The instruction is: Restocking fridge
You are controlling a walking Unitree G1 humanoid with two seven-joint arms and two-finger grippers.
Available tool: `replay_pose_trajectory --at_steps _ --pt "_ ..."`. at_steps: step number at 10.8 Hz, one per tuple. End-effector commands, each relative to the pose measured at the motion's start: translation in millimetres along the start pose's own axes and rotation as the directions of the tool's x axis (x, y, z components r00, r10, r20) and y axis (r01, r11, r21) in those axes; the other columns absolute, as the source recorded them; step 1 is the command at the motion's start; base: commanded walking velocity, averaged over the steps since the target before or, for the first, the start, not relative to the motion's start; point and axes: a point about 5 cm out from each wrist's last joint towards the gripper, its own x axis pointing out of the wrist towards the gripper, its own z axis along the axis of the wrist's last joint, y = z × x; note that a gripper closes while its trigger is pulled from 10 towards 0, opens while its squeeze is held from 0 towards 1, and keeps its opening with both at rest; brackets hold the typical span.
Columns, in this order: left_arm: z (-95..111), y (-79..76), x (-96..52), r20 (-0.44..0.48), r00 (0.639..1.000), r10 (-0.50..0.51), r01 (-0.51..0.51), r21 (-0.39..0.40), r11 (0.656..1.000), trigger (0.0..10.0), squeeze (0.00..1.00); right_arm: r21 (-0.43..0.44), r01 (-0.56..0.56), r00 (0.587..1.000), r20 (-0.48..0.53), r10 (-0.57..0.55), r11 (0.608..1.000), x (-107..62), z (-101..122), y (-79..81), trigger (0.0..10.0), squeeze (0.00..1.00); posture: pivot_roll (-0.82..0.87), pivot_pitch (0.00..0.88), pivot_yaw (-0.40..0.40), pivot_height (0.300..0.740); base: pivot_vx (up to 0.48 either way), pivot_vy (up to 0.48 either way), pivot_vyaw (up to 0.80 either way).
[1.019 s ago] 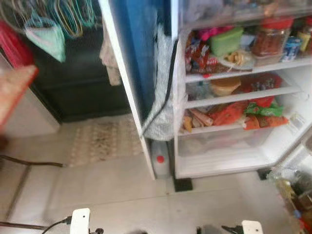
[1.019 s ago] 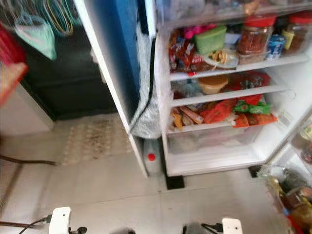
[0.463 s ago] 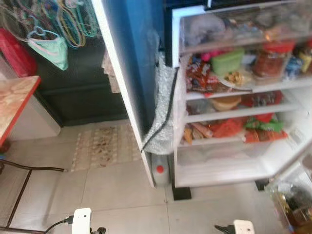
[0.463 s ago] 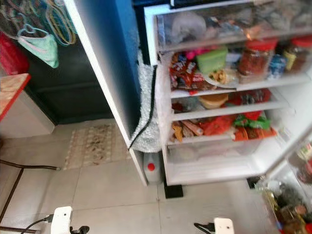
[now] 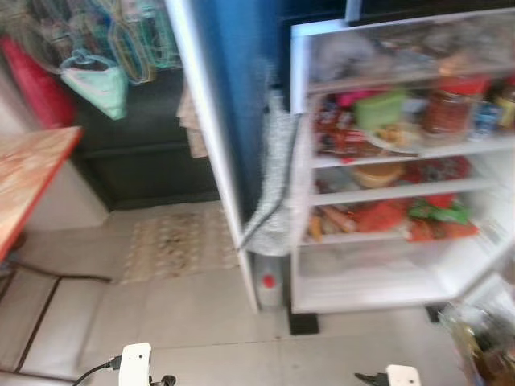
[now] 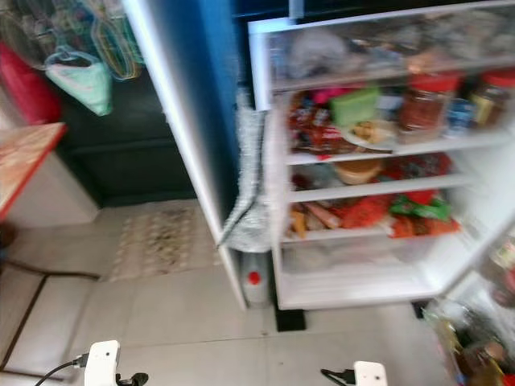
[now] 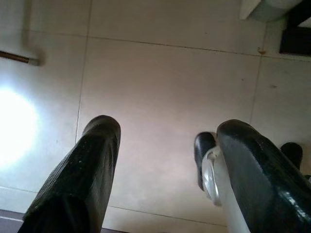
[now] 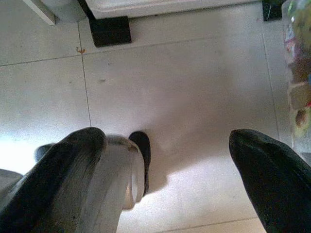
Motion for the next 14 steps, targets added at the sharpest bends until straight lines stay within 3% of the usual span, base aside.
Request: replay_pose_trajectory --at_steps 1,5,14 --pt "-4.6 7.2 -1.5 -0.025 1.000 0.016 -0.016 -0.003 1.000 10.0 0.00 0.019 -0.011 1.000 -0.003 0.011 1.000 0.1 -2.1 7.0 10.0 0.00 -0.13 0.027 0.126 0.740 0.000 0.000 0.00" --pt "-4.2 6.3 -1.3 -0.023 1.000 0.015 -0.015 0.002 1.000 10.0 0.00 0.020 0.017 1.000 -0.001 -0.017 1.000 0.1 -1.9 5.1 10.0 0.00 -0.14 0.030 0.126 0.740 0.000 0.000 -0.11" --pt "-4.4 5.9 -1.3 -0.025 1.000 0.009 -0.008 0.014 1.000 10.0 0.00 0.019 0.023 1.000 -0.003 -0.023 1.000 0.1 -2.1 6.0 10.0 0.00 -0.14 0.030 0.133 0.740 0.000 0.089 -0.80"
